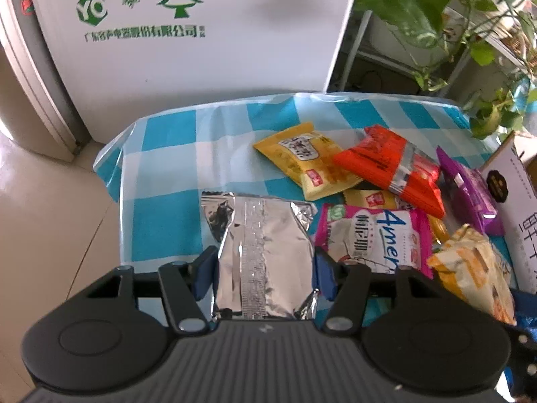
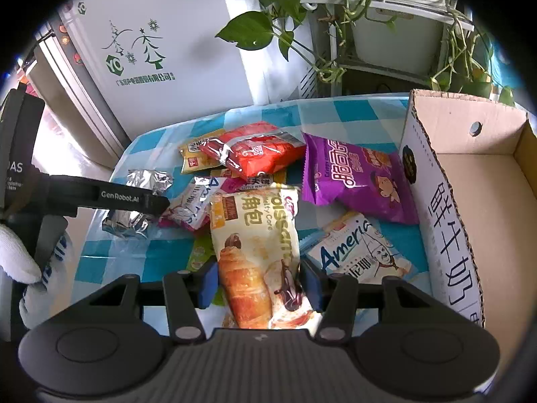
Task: Organize snacks
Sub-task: 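Close left tool on the silver foil bag while right tool grasps the croissant bag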
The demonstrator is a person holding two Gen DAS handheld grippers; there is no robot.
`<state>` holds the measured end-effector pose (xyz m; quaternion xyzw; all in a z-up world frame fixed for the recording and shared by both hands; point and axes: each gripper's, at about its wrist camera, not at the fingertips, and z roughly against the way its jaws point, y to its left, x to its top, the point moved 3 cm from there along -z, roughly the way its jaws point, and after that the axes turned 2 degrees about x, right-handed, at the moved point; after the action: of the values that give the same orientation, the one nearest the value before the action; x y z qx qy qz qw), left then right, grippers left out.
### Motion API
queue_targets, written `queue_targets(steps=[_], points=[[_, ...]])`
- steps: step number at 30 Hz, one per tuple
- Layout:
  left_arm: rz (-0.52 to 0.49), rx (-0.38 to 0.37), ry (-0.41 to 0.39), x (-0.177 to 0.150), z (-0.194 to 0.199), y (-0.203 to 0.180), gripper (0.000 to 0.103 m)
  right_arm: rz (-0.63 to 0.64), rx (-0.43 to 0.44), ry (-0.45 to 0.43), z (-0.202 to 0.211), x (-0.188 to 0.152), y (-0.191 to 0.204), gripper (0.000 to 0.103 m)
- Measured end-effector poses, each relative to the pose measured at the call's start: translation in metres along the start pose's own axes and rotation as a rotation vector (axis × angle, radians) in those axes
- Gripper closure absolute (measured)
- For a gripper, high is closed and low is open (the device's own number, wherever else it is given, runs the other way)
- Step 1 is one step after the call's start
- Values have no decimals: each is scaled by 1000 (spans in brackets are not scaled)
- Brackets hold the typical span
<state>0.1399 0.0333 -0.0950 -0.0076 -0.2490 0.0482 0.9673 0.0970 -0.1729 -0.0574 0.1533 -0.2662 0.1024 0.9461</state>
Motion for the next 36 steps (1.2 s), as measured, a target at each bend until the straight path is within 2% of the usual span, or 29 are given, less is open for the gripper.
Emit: queue_targets(steps=[22,36], points=[[33,-22,-80,-3,39,-1,44,-28,16,-62,11,10,3,46],[18,-38,-113,-5,53,-17,44,-31,19,-82,15,13,2,46]])
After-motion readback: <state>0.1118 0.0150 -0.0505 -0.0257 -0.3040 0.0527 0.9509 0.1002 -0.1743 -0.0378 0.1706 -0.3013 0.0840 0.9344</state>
